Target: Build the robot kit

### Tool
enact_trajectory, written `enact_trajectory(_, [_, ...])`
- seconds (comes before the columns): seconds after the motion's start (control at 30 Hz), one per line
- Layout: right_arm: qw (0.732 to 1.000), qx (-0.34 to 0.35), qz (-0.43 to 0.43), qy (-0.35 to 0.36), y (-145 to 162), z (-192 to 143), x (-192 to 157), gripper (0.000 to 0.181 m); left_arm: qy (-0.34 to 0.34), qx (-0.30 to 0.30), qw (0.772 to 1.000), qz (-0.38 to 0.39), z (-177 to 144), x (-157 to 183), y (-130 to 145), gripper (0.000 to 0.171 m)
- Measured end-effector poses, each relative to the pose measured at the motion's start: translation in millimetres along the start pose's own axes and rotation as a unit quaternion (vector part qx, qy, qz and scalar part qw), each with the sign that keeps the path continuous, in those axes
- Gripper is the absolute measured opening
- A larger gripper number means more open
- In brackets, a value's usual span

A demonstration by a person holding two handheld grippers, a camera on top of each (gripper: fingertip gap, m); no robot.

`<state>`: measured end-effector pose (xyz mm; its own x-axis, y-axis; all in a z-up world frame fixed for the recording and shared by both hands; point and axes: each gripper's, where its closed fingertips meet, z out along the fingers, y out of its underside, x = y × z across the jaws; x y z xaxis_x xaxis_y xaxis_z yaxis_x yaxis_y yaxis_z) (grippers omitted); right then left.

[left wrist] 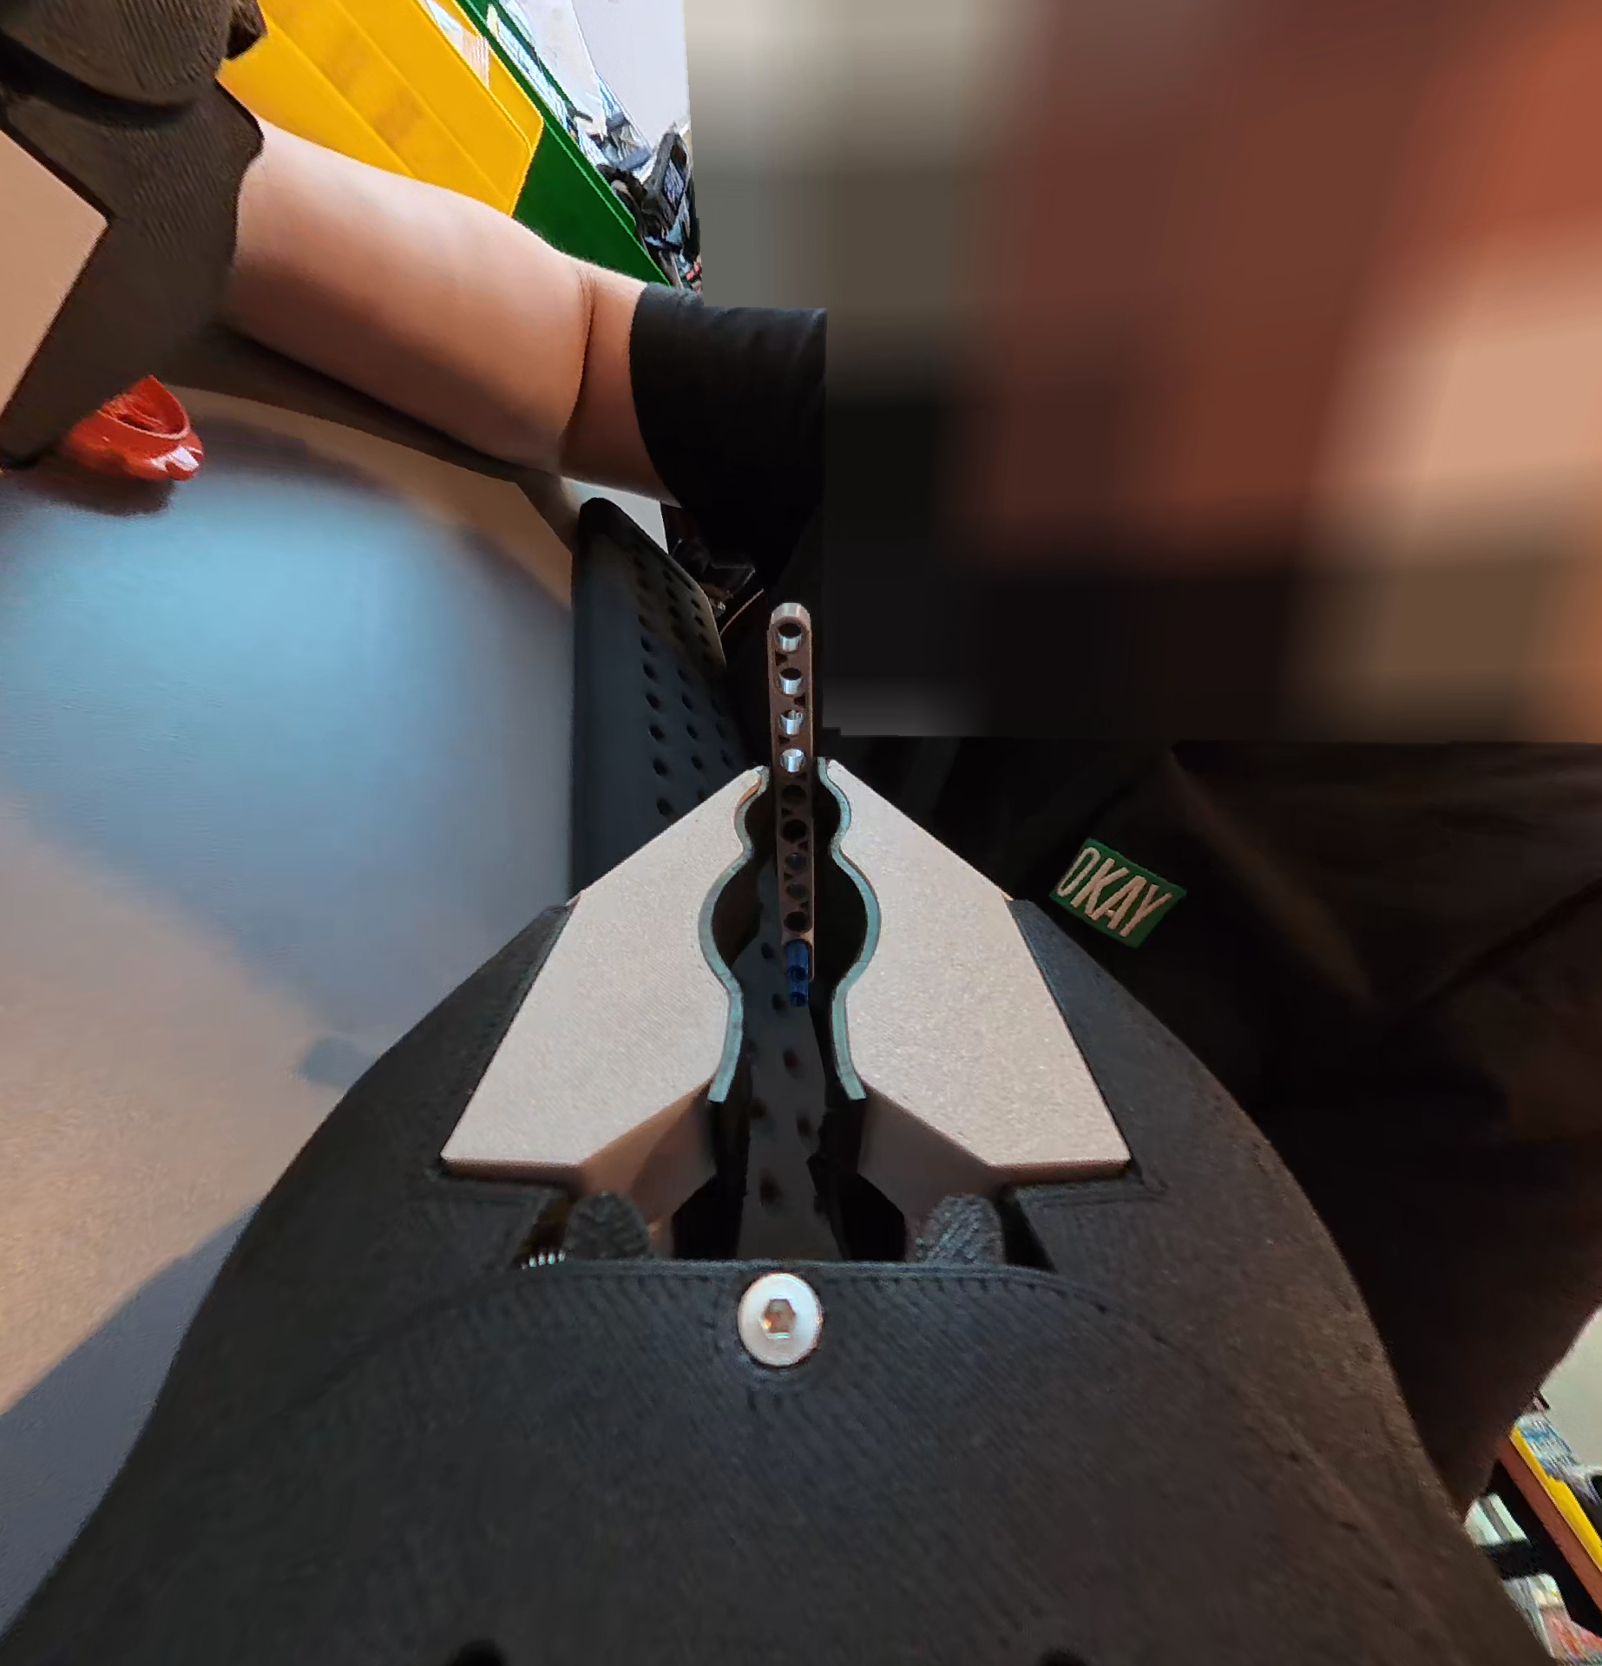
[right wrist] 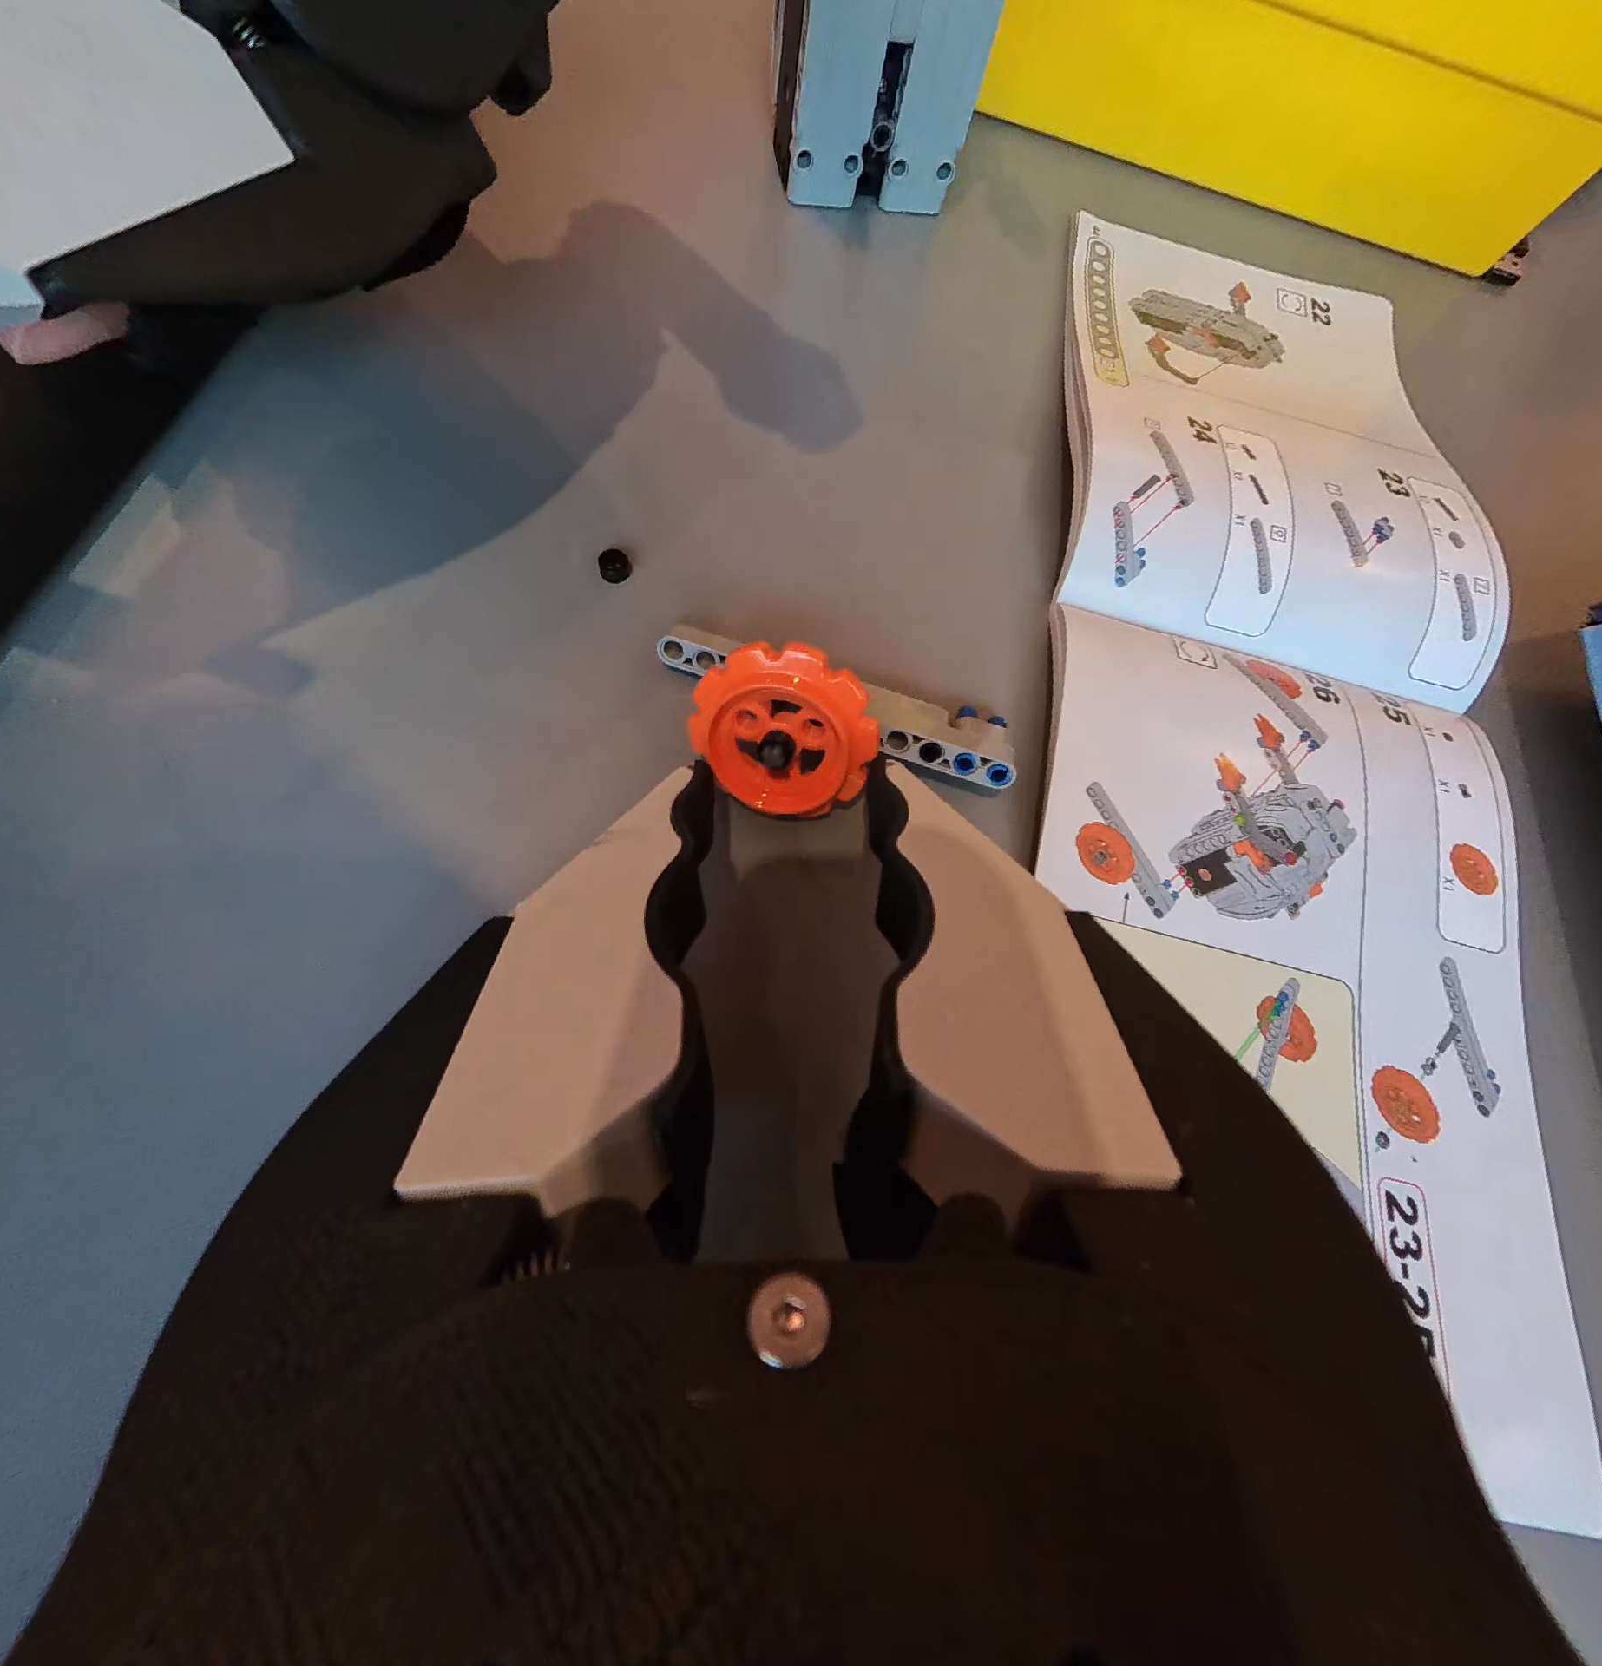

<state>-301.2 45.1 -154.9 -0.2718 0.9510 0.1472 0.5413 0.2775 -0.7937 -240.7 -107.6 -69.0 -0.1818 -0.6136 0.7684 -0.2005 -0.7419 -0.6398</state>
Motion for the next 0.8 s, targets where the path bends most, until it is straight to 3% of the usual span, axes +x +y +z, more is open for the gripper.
enact_trajectory(0.4, [1.000, 0.004, 0.003, -0.001, -1, -1, 1, 0.035, -0.003, 0.004, 1.000, 0.004, -1, 0, -1, 0.005])
enact_trajectory(0.57, [0.998, 0.061, 0.013, 0.000, -13, -15, 3, 0.047, -0.005, 0.014, 1.000, 0.014, -3, 2, -4, 0.005])
enact_trajectory(0.67, [0.994, 0.093, 0.020, 0.044, -19, -38, 15, 0.045, -0.008, 0.027, 0.999, 0.027, -6, 5, -8, 0.005])
enact_trajectory(0.8, [0.993, 0.032, 0.028, 0.110, -10, -66, 30, 0.043, -0.012, 0.043, 0.998, 0.052, -8, 12, -13, 0.004])
